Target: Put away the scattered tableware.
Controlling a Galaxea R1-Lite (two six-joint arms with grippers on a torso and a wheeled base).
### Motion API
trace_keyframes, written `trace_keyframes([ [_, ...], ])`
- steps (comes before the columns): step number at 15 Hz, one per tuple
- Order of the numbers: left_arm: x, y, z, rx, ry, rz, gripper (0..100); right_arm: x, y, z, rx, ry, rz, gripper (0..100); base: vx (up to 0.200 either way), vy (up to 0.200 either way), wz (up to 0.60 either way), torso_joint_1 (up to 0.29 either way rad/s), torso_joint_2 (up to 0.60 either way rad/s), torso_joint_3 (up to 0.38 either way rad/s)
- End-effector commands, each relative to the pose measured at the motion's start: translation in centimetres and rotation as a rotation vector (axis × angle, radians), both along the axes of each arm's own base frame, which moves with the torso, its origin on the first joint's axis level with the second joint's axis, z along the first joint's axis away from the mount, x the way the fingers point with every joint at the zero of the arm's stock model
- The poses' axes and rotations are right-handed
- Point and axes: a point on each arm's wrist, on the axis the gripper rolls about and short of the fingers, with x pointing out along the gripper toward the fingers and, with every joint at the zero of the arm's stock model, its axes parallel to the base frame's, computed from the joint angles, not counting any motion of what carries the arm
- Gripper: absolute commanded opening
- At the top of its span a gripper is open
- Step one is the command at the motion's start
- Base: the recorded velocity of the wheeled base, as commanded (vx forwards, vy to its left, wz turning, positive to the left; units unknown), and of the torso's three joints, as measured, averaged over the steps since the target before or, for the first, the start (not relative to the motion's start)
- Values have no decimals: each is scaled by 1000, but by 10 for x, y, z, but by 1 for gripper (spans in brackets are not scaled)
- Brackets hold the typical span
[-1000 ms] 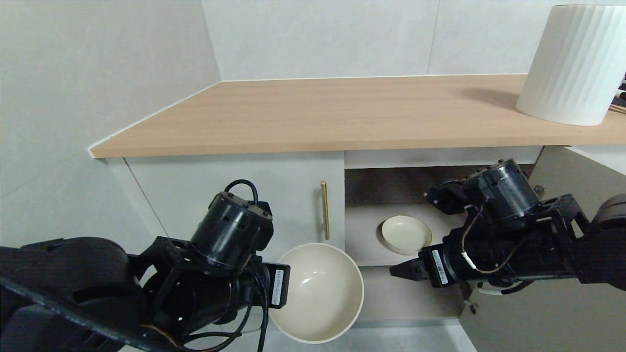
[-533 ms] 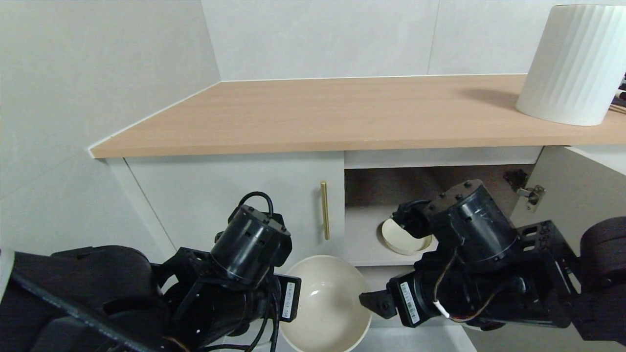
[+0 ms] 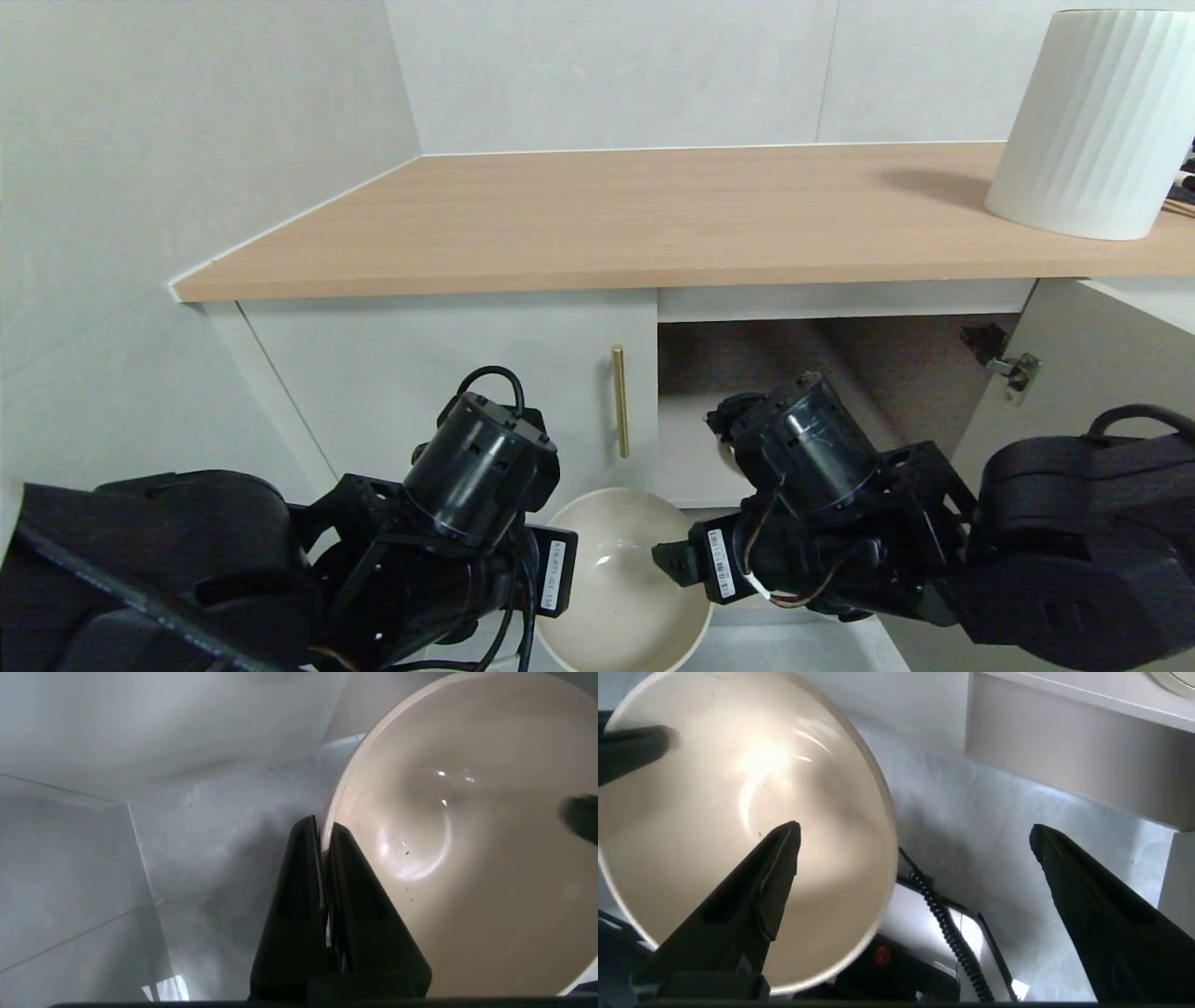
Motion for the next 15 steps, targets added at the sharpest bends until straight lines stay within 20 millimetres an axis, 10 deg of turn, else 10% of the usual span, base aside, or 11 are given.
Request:
trace_keyframes([
  [1, 0, 0, 0, 1, 0, 0, 0, 4, 5, -10, -20, 17, 0, 100, 0, 0, 0, 0, 0, 0],
  [4, 0, 0, 1, -2, -2, 0, 0, 4, 5, -11, -16, 25, -11, 100, 0, 0, 0, 0, 0, 0],
  [5, 0, 0, 1, -3, -2, 1, 0, 4, 5, -11, -15, 24, -11, 0, 0, 0, 0, 0, 0, 0],
  [15, 0, 0, 1, -3, -2, 1, 0, 4, 5, -11, -13, 24, -10, 0, 0, 0, 0, 0, 0, 0],
])
